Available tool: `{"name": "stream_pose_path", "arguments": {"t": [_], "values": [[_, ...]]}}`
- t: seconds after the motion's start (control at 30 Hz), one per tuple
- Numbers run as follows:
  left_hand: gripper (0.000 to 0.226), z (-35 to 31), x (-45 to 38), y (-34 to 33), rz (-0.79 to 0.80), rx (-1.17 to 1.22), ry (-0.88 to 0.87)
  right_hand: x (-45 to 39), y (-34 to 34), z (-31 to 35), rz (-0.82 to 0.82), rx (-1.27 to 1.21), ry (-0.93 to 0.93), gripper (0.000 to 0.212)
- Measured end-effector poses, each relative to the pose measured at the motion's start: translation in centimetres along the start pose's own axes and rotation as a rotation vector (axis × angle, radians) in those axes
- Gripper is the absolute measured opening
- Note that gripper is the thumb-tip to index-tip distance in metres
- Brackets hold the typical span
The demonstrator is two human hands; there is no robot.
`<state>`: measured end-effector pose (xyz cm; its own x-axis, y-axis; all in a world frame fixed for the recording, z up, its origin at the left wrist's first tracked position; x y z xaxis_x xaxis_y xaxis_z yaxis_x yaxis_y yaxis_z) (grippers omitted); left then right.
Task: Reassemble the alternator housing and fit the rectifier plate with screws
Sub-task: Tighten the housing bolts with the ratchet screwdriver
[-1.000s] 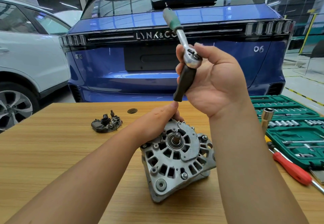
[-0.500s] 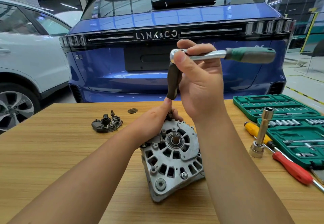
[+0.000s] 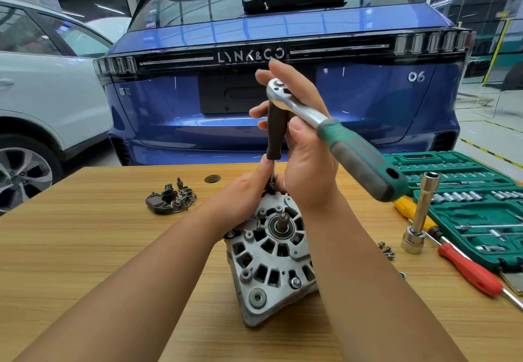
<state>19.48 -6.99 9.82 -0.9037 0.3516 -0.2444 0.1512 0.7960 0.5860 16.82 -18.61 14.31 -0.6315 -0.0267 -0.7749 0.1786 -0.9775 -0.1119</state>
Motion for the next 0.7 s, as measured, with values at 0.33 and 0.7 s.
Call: {"name": "stream_pose_path", "arguments": {"t": [0.33, 0.7], "values": [[0.064, 0.3, -0.2, -0.1, 0.021, 0.069, -0.046, -1.9, 2.7, -0.4, 0.339, -0.521, -0.408, 0.065], [0.063, 0.6, -0.7, -0.4, 0.003, 0.026, -0.058, -1.9, 0.0, 0.5, -0.168, -0.152, -0.273, 0.048]]}}
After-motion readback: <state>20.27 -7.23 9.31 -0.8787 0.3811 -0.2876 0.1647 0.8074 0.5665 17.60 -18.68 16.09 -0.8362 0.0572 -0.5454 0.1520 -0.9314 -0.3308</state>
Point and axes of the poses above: each hand's wrist, its own x-axis away from the middle knuckle, its own y-axis out of the back of the hand, z = x × y, the point moved 1 cm from there along -x, towards the middle knuckle, and after that the axes turned 10 degrees about -y, right-handed, at the moved point
